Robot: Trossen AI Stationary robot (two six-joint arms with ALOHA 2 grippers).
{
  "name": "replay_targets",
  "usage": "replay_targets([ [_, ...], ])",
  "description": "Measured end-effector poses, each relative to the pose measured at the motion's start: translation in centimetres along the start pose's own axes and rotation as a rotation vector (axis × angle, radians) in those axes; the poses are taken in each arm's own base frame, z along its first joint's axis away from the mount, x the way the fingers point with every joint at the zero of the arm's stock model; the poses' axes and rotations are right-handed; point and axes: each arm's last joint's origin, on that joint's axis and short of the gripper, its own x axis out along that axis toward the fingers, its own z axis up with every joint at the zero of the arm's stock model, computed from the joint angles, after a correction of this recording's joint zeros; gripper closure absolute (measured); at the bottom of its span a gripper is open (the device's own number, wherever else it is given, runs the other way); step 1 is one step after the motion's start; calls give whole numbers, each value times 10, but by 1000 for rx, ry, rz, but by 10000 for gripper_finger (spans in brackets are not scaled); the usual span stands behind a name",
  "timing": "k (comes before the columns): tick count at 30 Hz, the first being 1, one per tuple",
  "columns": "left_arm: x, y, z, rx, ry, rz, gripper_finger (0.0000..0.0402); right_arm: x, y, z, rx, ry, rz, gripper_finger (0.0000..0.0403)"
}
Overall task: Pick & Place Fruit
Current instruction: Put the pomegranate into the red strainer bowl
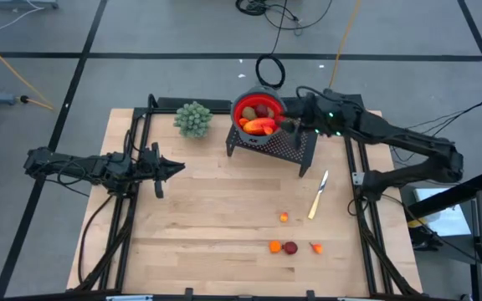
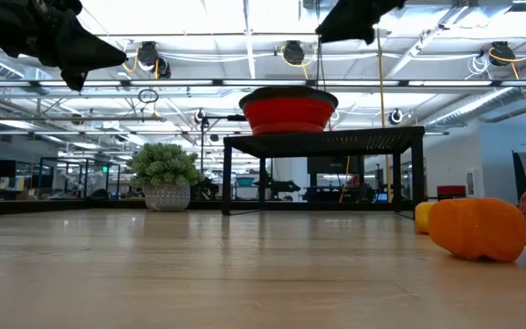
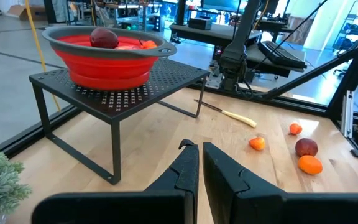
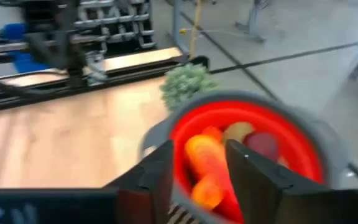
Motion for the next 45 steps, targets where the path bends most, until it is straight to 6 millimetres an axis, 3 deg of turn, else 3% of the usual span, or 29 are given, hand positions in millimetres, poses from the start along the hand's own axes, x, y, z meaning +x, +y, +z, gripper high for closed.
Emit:
replay_targets([
  [11, 0, 0, 0, 2, 0, 0, 380, -45, 49, -4, -39, 19, 224, 397],
  [23, 0, 0, 1, -7, -10, -3, 380, -71, 99, -17, -130, 88, 474, 400],
  [34, 0, 0, 1, -12, -10, -2, 380, -93, 130, -28, -198, 114, 645, 402],
  [45, 0, 0, 1, -13, -10, -2, 380, -84, 153, -63, -189, 100, 733, 402],
])
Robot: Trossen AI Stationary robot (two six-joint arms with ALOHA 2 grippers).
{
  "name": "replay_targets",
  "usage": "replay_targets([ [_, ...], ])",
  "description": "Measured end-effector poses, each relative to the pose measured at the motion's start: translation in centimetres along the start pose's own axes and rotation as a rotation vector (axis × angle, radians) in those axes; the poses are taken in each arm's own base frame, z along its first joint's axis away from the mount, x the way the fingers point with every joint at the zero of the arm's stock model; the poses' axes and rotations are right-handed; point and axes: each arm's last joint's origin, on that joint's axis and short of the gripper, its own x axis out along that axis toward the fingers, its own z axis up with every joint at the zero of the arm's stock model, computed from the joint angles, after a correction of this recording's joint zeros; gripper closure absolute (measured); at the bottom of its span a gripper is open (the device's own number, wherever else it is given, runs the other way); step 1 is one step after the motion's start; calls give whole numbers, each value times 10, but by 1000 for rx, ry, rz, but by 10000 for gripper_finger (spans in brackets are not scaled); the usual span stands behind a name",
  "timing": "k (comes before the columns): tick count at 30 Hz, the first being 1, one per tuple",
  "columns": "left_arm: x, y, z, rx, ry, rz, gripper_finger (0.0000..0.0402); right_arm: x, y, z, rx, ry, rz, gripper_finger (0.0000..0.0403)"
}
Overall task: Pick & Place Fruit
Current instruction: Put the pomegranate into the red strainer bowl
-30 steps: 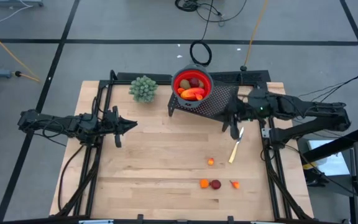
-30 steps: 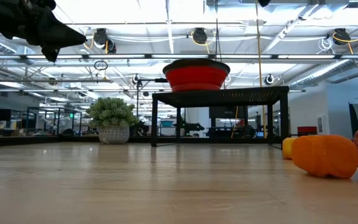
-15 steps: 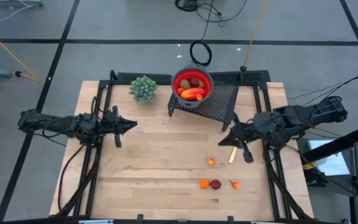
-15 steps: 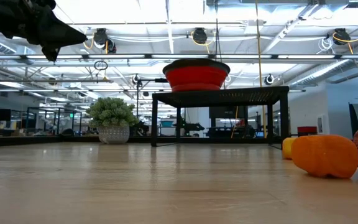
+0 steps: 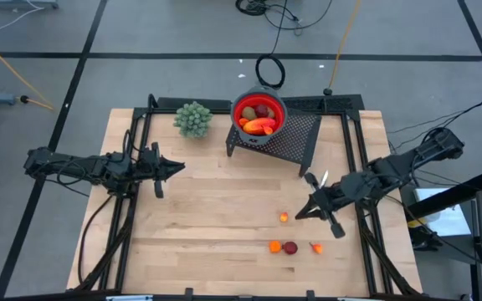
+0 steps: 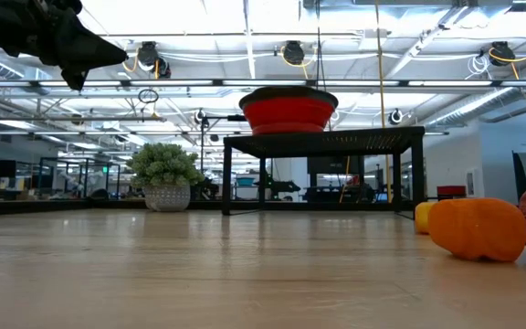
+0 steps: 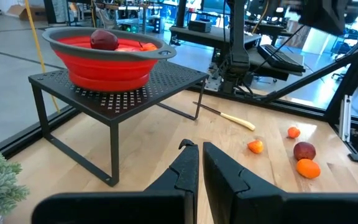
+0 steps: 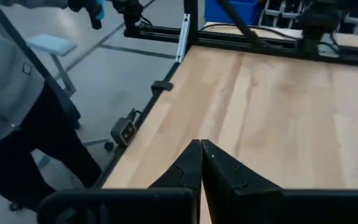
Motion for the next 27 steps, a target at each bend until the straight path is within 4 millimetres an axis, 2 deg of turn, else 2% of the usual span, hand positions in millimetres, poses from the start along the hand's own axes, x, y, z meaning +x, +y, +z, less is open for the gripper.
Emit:
replay_targets([
  [11, 0, 0, 0, -10, 1, 0, 380, 24, 2, -49, 192, 132, 165, 403],
  [15, 0, 0, 0, -38, 2, 0, 380, 33, 3, -57, 202, 179, 172, 403],
  [27, 0, 0, 0, -48, 3, 0, 380, 81, 15, -86, 199, 416, 250, 403],
])
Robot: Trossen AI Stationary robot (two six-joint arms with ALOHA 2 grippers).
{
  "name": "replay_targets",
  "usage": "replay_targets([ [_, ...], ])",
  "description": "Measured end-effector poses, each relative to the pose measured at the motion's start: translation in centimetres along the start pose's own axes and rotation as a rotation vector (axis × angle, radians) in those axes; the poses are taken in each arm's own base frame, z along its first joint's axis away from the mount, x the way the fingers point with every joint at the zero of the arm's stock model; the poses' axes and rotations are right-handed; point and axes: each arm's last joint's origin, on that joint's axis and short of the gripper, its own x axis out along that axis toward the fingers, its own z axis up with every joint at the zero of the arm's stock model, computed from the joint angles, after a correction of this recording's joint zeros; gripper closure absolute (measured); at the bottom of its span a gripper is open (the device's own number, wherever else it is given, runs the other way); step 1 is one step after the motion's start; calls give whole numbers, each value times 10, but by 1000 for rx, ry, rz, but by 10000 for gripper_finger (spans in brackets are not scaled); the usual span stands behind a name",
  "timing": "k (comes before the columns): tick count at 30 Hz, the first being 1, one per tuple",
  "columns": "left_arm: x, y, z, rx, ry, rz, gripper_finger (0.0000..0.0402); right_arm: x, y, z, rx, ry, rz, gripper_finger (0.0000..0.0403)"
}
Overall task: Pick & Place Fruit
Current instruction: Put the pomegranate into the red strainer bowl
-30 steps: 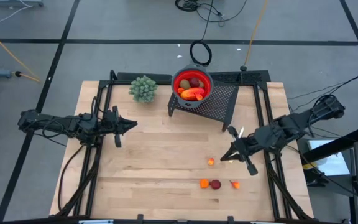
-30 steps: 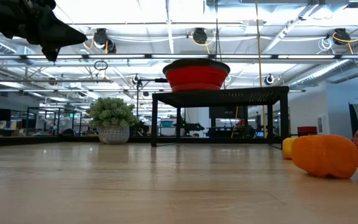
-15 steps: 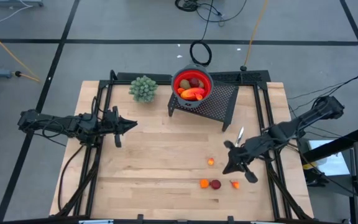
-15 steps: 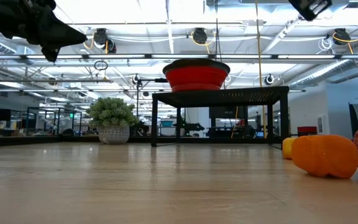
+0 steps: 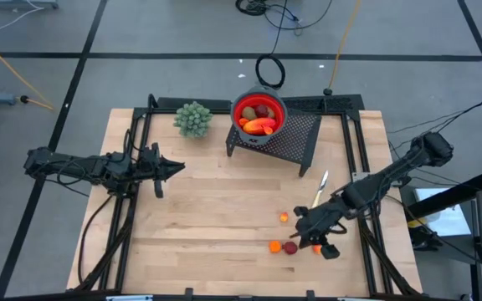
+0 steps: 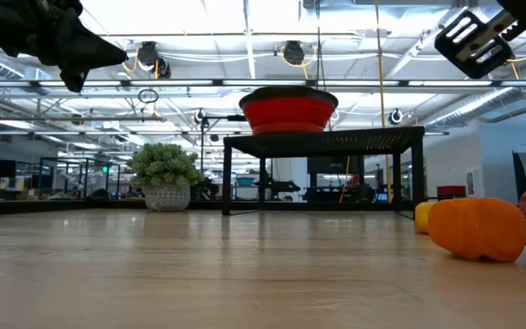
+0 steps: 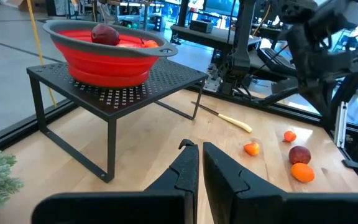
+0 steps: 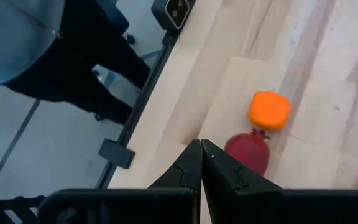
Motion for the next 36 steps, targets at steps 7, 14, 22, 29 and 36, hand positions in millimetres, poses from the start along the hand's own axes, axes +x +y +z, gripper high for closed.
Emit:
replay_targets([
  [7, 0, 0, 0, 2, 0, 0, 380, 19, 7, 14, -34, 118, -54, 403],
  [14, 0, 0, 0, 6, 0, 0, 380, 33, 9, 33, -27, 281, -160, 403],
  [22, 0, 0, 0, 8, 0, 0, 380, 50, 10, 45, -11, 386, -204, 403],
  [29, 0, 0, 0, 8, 0, 0, 380, 52, 6, 44, 44, 396, -220, 380],
  [36, 0, 0, 0, 8, 0, 0, 380, 49, 0, 46, 91, 406, -173, 305],
])
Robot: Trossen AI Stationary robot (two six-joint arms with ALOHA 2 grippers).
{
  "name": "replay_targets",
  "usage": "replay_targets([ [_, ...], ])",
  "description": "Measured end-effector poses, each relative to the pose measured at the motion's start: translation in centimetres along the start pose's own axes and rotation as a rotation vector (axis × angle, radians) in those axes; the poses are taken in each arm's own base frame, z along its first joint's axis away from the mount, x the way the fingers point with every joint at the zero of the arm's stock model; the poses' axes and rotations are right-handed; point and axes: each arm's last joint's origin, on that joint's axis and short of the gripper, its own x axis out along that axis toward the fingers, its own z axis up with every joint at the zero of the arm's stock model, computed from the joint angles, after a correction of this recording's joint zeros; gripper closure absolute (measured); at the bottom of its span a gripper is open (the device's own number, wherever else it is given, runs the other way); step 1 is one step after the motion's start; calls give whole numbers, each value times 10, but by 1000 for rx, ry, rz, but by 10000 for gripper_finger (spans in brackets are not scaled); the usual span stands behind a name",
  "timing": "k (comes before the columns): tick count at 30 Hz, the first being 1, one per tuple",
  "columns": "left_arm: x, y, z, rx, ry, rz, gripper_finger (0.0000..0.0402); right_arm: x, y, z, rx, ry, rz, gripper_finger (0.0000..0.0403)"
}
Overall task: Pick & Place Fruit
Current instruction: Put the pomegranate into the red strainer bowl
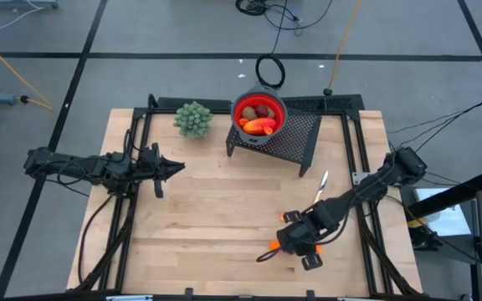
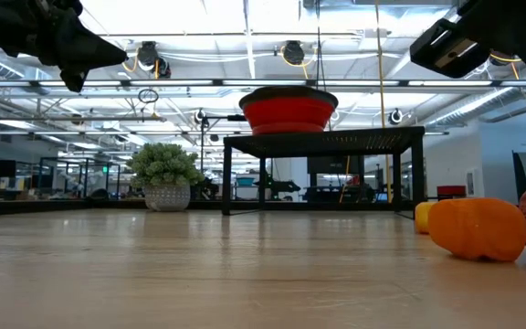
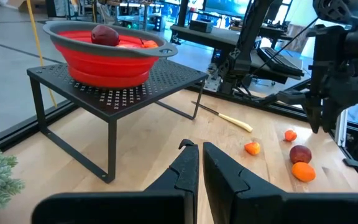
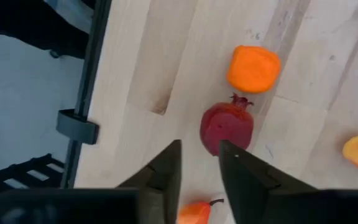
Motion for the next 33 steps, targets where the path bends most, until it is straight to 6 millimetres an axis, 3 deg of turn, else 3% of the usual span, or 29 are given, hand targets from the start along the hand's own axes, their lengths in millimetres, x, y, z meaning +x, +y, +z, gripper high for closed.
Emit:
replay_targets([
  [7, 0, 0, 0, 0, 0, 0, 380, -3, -9, 2, 61, 20, 58, 219],
  [13, 0, 0, 0, 0, 0, 0, 380, -4, -13, 3, 70, 14, 47, 176],
  [33, 0, 0, 0, 0, 0, 0, 380, -4, -12, 7, 113, -23, 56, 169],
])
